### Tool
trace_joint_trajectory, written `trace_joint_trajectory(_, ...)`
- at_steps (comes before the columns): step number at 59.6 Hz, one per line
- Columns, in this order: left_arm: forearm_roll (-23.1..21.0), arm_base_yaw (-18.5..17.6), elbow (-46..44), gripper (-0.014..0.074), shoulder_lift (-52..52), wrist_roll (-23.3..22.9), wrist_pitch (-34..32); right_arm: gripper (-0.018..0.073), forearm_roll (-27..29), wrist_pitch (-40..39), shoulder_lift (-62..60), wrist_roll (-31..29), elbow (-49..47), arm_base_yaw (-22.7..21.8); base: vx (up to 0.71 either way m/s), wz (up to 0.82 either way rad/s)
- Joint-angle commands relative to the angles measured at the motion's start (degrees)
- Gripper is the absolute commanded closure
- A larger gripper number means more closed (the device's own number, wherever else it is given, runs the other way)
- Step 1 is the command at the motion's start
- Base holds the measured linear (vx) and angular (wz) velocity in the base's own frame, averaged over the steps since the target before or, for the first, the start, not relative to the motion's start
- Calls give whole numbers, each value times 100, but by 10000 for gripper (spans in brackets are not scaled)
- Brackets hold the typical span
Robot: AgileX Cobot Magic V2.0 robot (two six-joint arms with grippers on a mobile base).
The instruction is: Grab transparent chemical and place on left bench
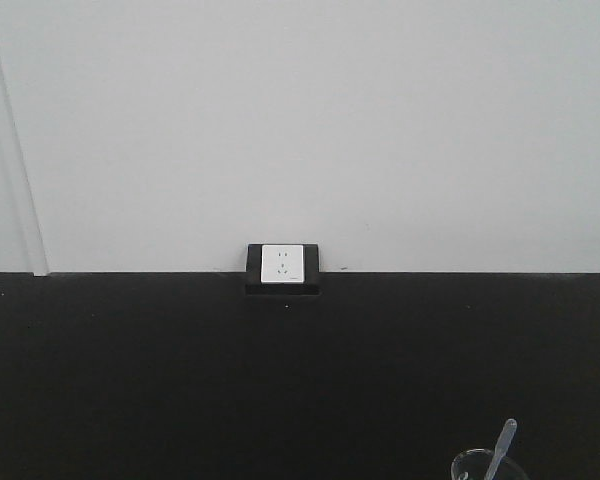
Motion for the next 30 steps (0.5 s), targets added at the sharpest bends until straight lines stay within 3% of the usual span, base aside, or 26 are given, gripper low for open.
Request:
trace_joint_trajectory(1,-4,-10,93,600,-110,-45,-449,567,-86,-424,961,-24,-730,-23,0,0)
trace_joint_trajectory(21,-4,-10,93,600,-110,-45,-449,561,49,-1547,3308,169,-1328,-23,0,0)
trace_joint_trajectory(30,-4,-10,93,600,-110,-45,-449,508,49,-1951,4006,239,-1328,-23,0,0)
